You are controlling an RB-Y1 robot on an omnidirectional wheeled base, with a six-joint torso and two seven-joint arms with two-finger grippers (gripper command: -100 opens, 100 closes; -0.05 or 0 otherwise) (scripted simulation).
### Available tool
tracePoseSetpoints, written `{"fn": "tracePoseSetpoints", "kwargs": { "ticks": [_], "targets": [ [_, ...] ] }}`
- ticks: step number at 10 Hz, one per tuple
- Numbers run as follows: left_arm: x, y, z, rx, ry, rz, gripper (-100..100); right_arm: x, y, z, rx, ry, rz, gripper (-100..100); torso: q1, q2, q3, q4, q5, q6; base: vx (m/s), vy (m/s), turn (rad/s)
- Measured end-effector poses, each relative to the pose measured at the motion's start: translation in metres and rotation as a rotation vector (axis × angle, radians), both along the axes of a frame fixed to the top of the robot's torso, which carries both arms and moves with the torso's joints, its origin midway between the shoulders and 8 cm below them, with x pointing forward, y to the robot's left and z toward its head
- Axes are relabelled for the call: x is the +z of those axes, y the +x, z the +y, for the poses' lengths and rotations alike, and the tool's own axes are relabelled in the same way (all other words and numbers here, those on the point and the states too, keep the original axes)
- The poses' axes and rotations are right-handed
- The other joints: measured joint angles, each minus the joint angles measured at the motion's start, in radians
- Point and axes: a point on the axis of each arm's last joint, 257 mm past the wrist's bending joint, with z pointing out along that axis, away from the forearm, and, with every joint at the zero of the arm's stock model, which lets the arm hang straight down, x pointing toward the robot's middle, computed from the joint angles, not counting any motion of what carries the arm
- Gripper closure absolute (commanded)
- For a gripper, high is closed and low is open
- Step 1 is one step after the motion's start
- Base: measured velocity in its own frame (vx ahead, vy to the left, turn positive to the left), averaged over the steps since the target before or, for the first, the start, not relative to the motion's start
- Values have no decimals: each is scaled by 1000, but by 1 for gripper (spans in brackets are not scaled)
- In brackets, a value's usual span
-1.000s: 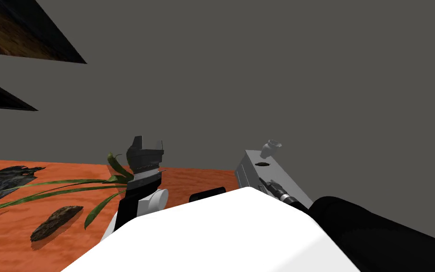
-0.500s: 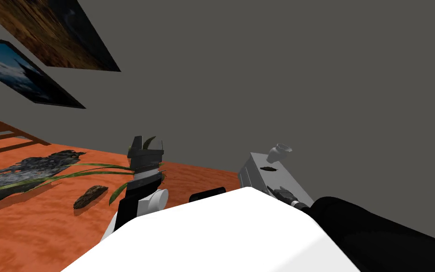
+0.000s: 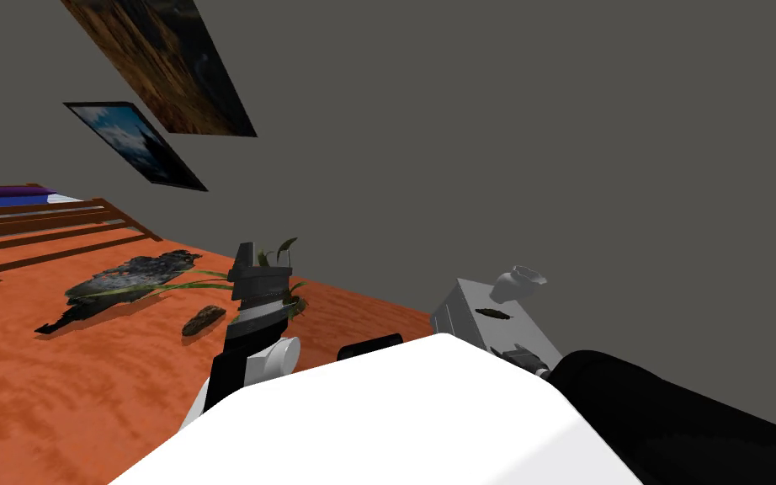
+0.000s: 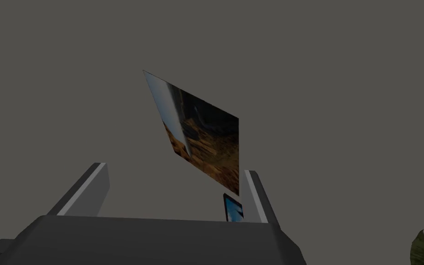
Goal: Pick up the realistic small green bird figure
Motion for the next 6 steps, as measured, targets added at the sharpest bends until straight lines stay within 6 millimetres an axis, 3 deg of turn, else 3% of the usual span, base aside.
{"fn": "tracePoseSetpoints", "kwargs": {
  "ticks": [2,5,6],
  "targets": [
    [0,0,0,0,0,0,0,-2,-22,-22,36,-72,107,-100,0,0,0,0,0,2,-2,-21,41],
    [0,0,0,0,0,0,0,-4,-44,-44,63,-125,190,-100,0,-1,0,0,0,2,0,-15,184],
    [0,0,0,0,0,0,0,-5,-57,-54,80,-153,237,-100,0,-1,-1,0,0,1,11,-40,362]
  ]
}}
